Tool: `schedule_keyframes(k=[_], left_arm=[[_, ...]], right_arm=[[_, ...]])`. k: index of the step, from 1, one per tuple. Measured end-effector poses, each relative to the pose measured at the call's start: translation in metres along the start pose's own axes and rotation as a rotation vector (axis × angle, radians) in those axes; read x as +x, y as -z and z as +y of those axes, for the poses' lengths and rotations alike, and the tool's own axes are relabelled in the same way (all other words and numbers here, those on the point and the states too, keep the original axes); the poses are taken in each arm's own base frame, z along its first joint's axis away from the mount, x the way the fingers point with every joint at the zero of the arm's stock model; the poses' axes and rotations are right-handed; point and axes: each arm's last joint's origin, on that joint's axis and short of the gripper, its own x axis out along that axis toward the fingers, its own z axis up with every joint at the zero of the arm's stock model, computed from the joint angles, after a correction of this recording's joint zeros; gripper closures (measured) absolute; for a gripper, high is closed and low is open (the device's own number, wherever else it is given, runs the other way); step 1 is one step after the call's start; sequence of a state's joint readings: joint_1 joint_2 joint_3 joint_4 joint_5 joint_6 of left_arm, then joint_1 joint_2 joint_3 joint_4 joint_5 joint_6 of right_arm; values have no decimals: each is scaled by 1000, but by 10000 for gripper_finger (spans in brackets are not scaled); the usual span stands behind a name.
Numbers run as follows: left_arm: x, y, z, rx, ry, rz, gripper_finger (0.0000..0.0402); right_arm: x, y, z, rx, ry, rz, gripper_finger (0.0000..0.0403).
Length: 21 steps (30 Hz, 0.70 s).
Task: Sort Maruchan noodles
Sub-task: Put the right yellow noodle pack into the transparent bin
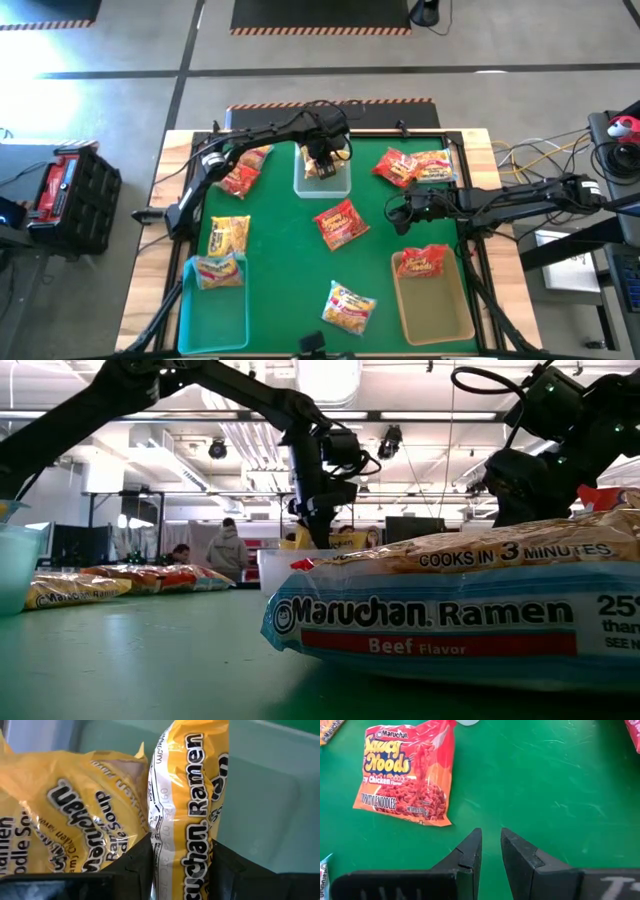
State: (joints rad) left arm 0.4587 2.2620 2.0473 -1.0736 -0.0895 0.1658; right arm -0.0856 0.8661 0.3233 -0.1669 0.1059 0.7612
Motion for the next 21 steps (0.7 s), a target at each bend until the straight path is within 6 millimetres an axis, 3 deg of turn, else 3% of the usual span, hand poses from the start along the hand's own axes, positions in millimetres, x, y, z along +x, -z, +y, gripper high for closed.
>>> schedule_keyframes(k=[8,15,21], left_arm=[[-11,2,0,-10,18,49,285],[-28,-2,2,-7,19,36,251],[-30,0,7,-12,-116,68,234]], right_arm=[[0,0,0,0,-1,0,339],[0,0,0,-2,0,0,339],[0,0,0,-2,-1,0,339]])
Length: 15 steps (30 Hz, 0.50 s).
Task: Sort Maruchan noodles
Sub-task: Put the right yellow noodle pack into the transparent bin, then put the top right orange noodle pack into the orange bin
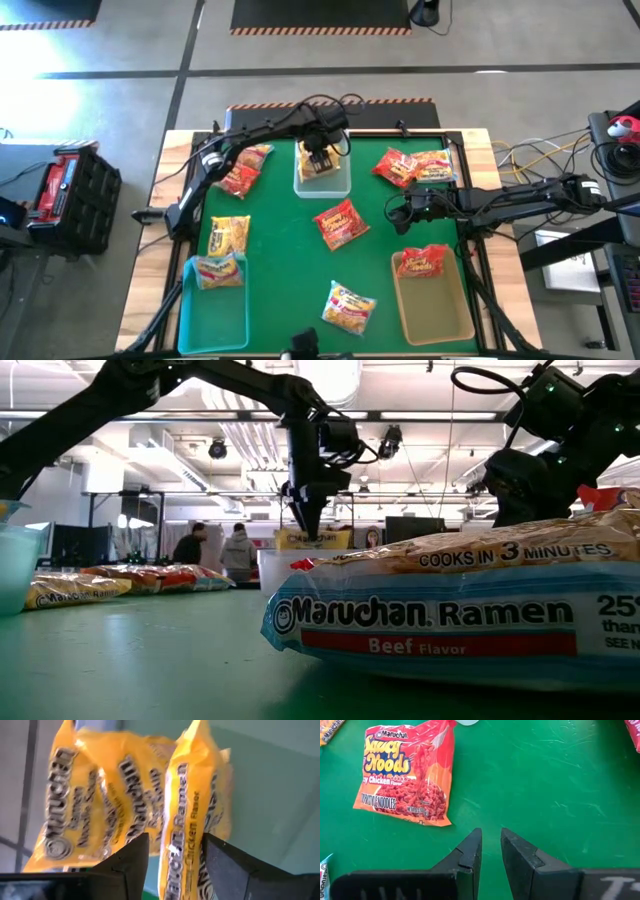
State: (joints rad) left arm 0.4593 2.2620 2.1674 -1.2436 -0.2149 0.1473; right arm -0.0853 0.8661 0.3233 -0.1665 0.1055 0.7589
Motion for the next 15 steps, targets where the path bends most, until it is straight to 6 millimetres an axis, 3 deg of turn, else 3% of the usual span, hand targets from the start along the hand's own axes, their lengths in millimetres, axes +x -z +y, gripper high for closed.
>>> schedule_keyframes(k=[8,15], left_arm=[[-28,-8,7,-35,-15,-82,232],[-57,-10,9,-91,95,-186,232]], right_arm=[[-2,-3,0,7,8,-17,339],[-12,-38,3,56,125,-139,339]])
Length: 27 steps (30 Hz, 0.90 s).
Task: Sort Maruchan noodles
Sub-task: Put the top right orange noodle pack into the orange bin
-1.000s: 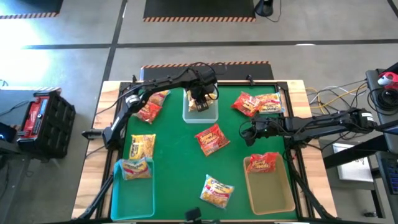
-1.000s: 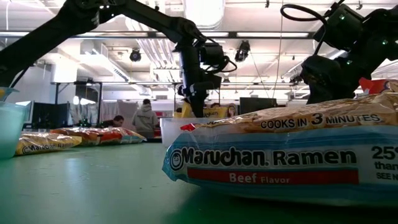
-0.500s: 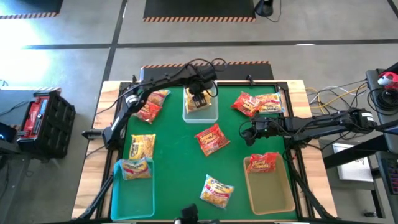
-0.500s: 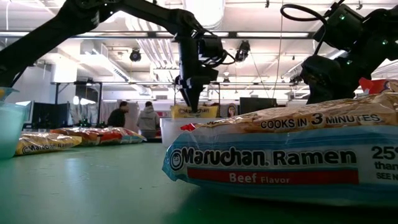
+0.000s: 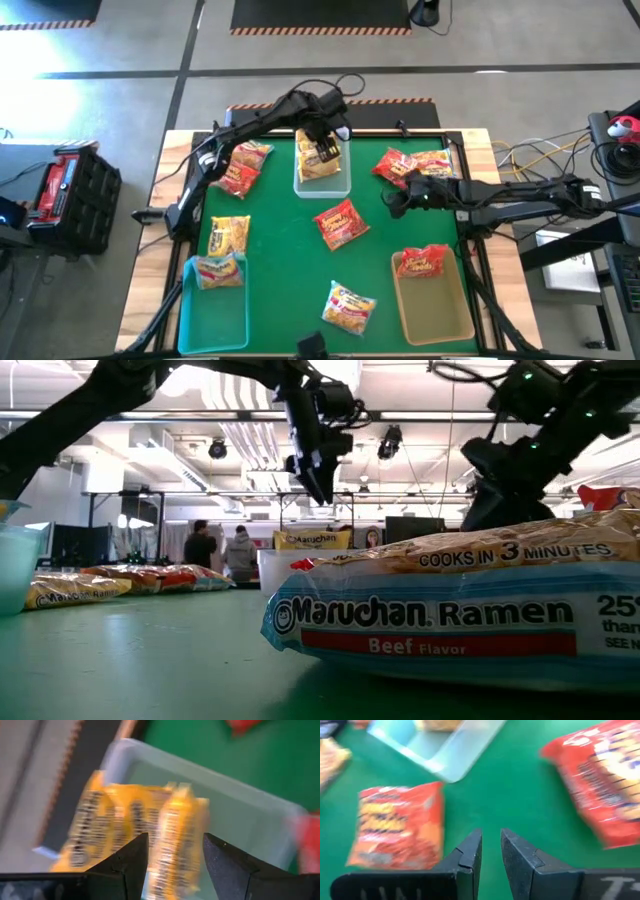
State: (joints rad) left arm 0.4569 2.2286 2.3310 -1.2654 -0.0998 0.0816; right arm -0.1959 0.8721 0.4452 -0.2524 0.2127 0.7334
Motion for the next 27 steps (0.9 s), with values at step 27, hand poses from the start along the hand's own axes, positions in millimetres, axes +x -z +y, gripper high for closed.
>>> schedule_keyframes(k=[27], left_arm=[[-35,39,-66,7,154,-155,232]], right_arm=[[-4,-25,-56,364,246,143,230]])
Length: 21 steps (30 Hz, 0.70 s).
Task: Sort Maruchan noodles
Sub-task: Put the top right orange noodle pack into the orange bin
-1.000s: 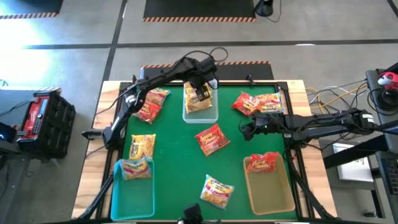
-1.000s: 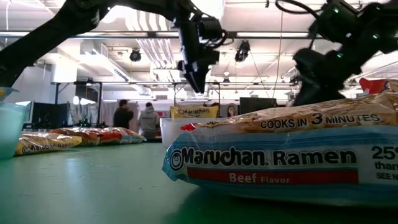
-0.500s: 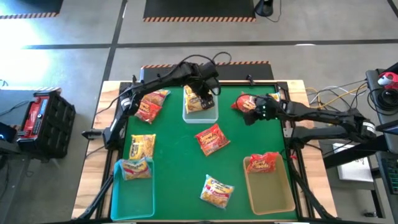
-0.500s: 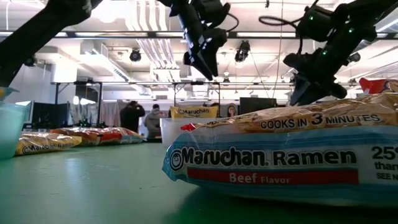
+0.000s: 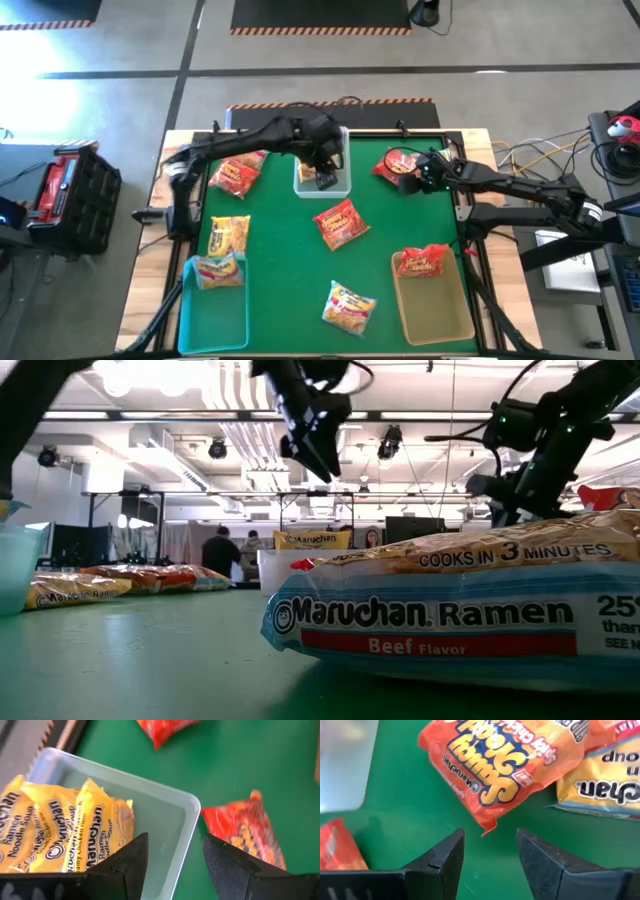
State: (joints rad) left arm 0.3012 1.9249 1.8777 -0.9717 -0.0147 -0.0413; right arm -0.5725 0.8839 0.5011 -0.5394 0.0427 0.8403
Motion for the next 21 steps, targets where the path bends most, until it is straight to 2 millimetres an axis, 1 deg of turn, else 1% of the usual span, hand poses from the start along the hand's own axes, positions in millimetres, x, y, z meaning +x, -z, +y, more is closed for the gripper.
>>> schedule_keyframes(k=[6,10,13,15,18,21], left_arm=[[-21,32,-11,-102,11,-171,232],[-31,56,-20,-165,-47,-248,232],[-36,72,-26,-217,-79,-310,232],[-40,82,-27,-274,-78,-354,232],[-45,94,-28,-343,-71,-426,232],[-53,103,-27,-383,-71,-487,232]], right_arm=[[6,10,-5,163,-16,6,229],[7,13,-5,294,-122,-70,229],[14,19,-12,408,-153,-117,229],[20,25,-16,495,-176,-124,229],[29,35,-20,582,-223,-129,229],[32,39,-21,659,-239,-221,229]])
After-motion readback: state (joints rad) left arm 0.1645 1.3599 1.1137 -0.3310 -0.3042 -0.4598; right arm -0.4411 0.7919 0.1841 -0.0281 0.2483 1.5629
